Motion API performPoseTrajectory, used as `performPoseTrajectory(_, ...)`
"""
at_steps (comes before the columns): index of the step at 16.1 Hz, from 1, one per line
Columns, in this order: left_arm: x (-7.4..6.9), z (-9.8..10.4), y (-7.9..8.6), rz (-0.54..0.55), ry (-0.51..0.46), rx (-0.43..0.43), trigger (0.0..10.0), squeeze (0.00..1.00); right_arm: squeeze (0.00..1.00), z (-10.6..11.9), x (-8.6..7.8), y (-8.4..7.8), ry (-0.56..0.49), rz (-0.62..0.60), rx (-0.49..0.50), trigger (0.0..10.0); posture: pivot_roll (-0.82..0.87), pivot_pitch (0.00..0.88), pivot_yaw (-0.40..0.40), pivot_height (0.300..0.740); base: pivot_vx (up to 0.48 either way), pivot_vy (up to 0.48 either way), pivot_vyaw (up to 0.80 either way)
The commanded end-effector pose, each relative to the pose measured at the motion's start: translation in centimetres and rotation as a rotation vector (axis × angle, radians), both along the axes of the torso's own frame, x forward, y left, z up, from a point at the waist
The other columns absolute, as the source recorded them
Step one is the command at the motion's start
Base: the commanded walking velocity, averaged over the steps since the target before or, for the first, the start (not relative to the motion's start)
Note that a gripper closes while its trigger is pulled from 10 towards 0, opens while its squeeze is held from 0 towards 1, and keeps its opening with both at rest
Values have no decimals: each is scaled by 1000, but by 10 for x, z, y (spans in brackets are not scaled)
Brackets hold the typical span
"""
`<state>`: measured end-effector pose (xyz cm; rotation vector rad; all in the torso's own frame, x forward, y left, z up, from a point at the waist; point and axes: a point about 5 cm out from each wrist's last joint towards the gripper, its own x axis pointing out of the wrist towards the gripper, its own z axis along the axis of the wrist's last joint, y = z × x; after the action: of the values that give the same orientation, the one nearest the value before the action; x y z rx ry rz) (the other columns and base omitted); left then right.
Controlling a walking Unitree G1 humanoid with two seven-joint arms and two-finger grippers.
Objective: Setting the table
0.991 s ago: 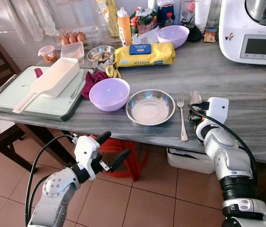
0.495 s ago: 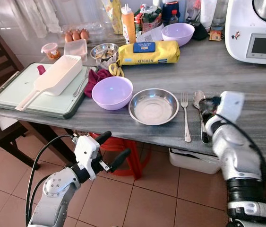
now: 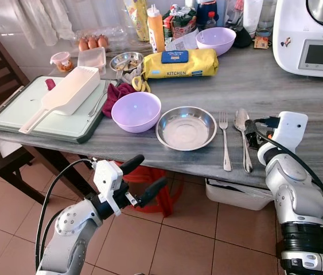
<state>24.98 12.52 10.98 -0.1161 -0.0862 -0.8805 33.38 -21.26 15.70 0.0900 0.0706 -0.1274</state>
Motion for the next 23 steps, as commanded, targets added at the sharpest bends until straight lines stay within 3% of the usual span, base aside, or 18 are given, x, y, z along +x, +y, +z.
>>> performPoseTrajectory(1, 1, 3, 5, 6, -7, 9, 10000, 0, 1000, 3, -2, 3, -1, 23, -3, 10000, -98, 70, 129, 740, 0, 0, 0)
performPoseTrajectory(4, 7, 2, 9, 91, -15, 25, 10000, 0, 1000, 8, -3, 2, -1, 37, -34, 10000, -104, 65, 123, 740, 0, 0, 0)
performPoseTrajectory(8, 21, 9, 14, 190, -49, -18, 10000, 0, 996, 33, -11, 5, -170, 51, 21, 10000, -104, 59, 115, 740, 0, 0, 0)
performPoseTrajectory(9, 22, 7, 15, 204, -27, -37, 10000, 0, 388, 35, -12, 5, -179, 50, 13, 10000, -105, 58, 113, 740, 0, 0, 0)
performPoseTrajectory(10, 24, 6, 15, 225, -12, -56, 10000, 0, 0, 34, -14, 7, -179, 62, 53, 10000, -111, 61, 112, 740, 0, 0, 0)
performPoseTrajectory(12, 27, 7, 12, 247, -30, -62, 10000, 0, 0, 36, -22, 8, -209, 78, 70, 10000, -119, 62, 111, 740, 0, 0, 0)
performPoseTrajectory(15, 39, 3, 16, 467, -44, -22, 10000, 0, 0, 22, -32, 11, -163, 32, 160, 10000, -128, 55, 109, 740, 0, 0, 0)
performPoseTrajectory(18, 44, -2, 18, 613, -23, -18, 10000, 0, 0, 13, -44, 16, -138, -12, 68, 10000, -125, 44, 98, 740, 0, 0, 0)
performPoseTrajectory(19, 44, -3, 15, 619, -20, -26, 10000, 0, 0, 12, -49, 22, -152, 44, 33, 10000, -124, 39, 96, 740, 0, 0, 0)
performPoseTrajectory(21, 43, -8, 13, 637, 5, -23, 10000, 0, 0, 2, -57, 21, -115, 39, -48, 10000, -124, 35, 96, 740, 0, 0, 0)
performPoseTrajectory(23, 45, -14, 14, 680, 50, 12, 10000, 0, 0, -3, -58, 21, -86, 22, -40, 10000, -121, 34, 99, 740, 0, 0, 0)
